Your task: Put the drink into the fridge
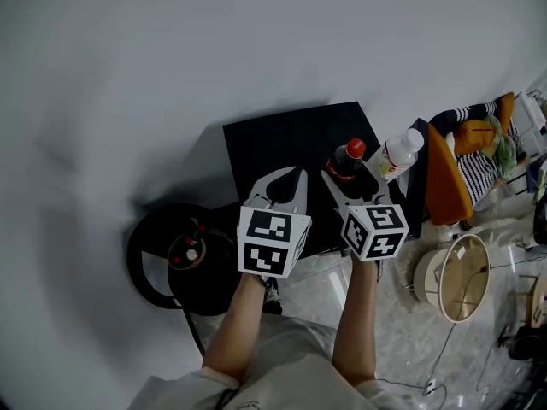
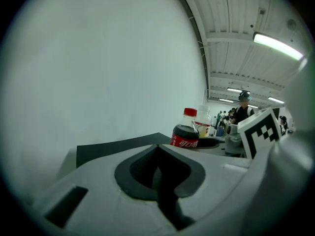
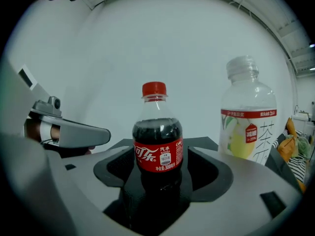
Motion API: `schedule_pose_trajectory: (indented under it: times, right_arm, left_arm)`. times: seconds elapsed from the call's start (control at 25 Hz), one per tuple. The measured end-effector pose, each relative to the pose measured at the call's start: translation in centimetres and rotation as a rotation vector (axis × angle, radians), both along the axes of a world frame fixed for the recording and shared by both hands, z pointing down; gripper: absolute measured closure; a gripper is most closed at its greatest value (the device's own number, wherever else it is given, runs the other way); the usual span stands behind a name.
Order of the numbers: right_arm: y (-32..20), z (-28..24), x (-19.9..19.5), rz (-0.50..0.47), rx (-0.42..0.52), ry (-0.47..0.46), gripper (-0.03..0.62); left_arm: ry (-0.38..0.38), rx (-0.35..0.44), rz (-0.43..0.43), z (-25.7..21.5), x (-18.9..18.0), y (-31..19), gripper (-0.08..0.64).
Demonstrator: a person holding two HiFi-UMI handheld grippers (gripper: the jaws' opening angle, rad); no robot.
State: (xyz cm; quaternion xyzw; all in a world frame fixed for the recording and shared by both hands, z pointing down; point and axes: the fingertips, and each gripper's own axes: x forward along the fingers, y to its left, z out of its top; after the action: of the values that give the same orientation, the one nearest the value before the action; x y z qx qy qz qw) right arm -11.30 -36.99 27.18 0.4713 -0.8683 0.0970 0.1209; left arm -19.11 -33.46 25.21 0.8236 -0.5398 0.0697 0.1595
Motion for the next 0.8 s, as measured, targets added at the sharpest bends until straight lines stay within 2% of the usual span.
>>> schedule_pose_trajectory:
  times: [0.28, 0.52, 0.8]
  right_arm:
    - [-1.7, 0.4, -0.8, 0.030, -0.015, 0.063, 0.299]
    - [-1.6, 0.7, -0.9, 0.040, -0.020, 0.066, 0.299]
    - [1.0, 0.7, -0.7, -0.029, -0.034, 0.068, 0.299]
  left_arm:
    - [-0.009, 0.028, 0.023, -1.2, -0.7, -0.7, 0.551]
    - [-0.016, 0.019, 0.000, -0.5, -1.4, -0.2, 0.551]
    - [-0.021, 0.028, -0.054, -1.1, -1.0, 2.4, 0.551]
